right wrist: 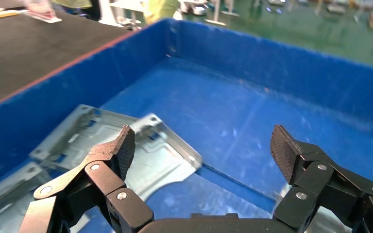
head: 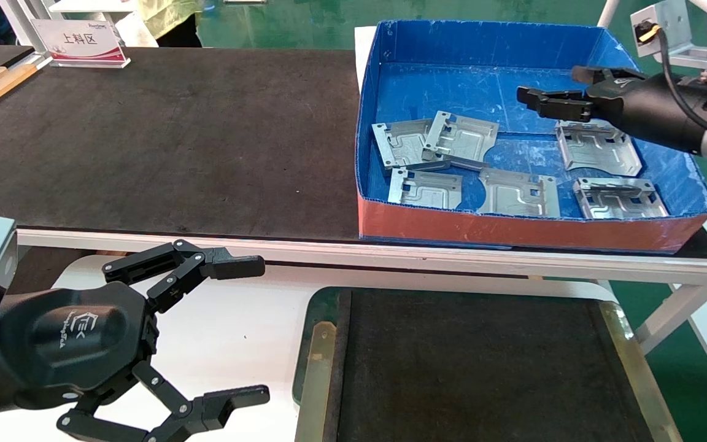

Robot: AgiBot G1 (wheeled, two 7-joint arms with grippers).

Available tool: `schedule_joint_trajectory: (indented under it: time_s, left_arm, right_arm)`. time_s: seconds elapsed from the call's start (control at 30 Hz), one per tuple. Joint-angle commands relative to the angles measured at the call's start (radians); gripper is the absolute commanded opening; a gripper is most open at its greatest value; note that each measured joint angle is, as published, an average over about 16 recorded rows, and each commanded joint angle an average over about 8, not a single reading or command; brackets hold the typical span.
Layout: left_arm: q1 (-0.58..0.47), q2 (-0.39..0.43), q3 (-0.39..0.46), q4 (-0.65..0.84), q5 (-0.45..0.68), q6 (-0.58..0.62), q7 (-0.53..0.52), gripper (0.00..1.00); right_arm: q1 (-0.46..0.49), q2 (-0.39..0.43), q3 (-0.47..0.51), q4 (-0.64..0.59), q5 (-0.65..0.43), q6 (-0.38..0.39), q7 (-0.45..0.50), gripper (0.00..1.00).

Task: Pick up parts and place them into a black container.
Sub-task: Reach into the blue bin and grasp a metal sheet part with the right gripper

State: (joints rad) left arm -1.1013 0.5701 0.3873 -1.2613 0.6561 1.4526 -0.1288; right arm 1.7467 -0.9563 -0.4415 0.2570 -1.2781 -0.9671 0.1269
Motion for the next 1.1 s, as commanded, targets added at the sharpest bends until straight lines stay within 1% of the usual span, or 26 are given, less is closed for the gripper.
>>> schedule_joint_trajectory:
  time_s: [0.03, 0.23, 0.4, 0.67, 1.1]
  left_arm:
    - [0.000, 0.000, 0.000, 0.000, 0.000, 0.000, 0.000, 1.00]
    - [0.000, 0.000, 0.000, 0.000, 0.000, 0.000, 0.000, 1.00]
    - [0.000, 0.000, 0.000, 0.000, 0.000, 0.000, 0.000, 1.00]
    - [0.000, 0.000, 0.000, 0.000, 0.000, 0.000, 0.000, 1.00]
    - [0.000, 0.000, 0.000, 0.000, 0.000, 0.000, 0.000, 1.00]
  right_arm:
    - [0.021, -0.016, -0.006, -0.048, -0.012, 0.026, 0.006, 1.00]
    - [0.057, -0.039, -0.017, -0.135, -0.032, 0.081, 0.037, 1.00]
    - [0.076, -0.049, -0.018, -0.178, -0.036, 0.114, 0.055, 1.00]
    - [0.083, -0.062, -0.024, -0.228, -0.044, 0.133, 0.079, 1.00]
    - [0.058, -0.089, -0.030, -0.272, -0.052, 0.168, 0.108, 1.00]
